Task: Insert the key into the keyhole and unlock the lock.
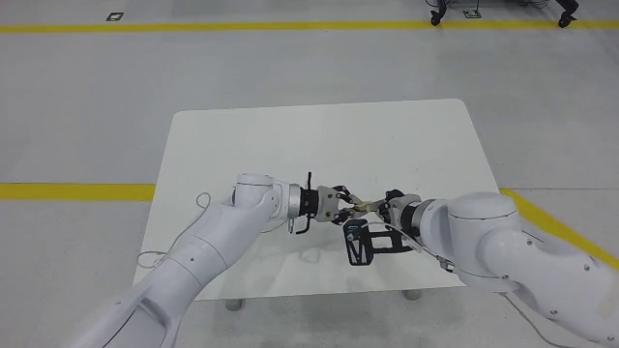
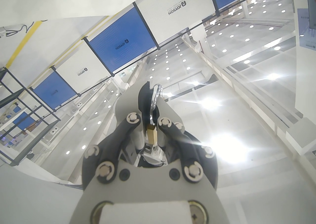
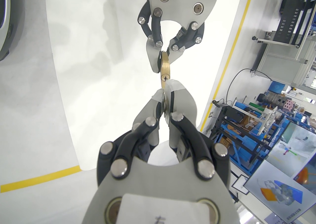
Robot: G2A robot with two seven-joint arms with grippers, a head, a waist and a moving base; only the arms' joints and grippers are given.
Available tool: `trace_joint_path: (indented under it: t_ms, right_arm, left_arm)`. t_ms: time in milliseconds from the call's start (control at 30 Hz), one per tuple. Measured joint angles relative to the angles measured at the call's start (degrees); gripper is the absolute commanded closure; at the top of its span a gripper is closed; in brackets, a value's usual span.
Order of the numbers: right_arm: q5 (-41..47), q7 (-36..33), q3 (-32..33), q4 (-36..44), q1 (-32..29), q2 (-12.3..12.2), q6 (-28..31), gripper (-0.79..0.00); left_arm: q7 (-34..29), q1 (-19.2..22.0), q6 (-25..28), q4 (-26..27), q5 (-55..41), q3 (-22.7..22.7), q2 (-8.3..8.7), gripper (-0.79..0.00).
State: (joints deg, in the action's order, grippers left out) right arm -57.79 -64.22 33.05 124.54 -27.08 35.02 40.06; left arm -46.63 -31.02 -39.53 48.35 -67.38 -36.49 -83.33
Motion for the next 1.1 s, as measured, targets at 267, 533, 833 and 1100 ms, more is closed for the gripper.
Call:
trace_joint_path:
  t_ms: [267,533,833,1100]
  right_arm:
    - [1.0,0.0,-2.5,-1.0,2.3,0.2,0.0,0.0]
    - [1.6,-0.5,-4.3,-1.2,4.2,0.6,-0.5,0.0]
    - [2.4,-0.7,-6.0,-1.2,5.6,0.8,-0.7,0.0]
    - [2.8,-0.9,-6.8,-0.9,6.4,0.7,-0.9,0.0]
  left_arm:
    - [0.8,-1.1,-1.3,1.8,1.1,-1.6,0.31,0.0]
    - [1.5,-1.8,-2.5,2.9,1.9,-2.5,0.3,0.0]
    - [1.6,-2.3,-2.9,3.4,2.8,-3.7,0.25,0.0]
    - [1.7,-2.6,-3.1,3.8,3.8,-4.5,0.3,0.0]
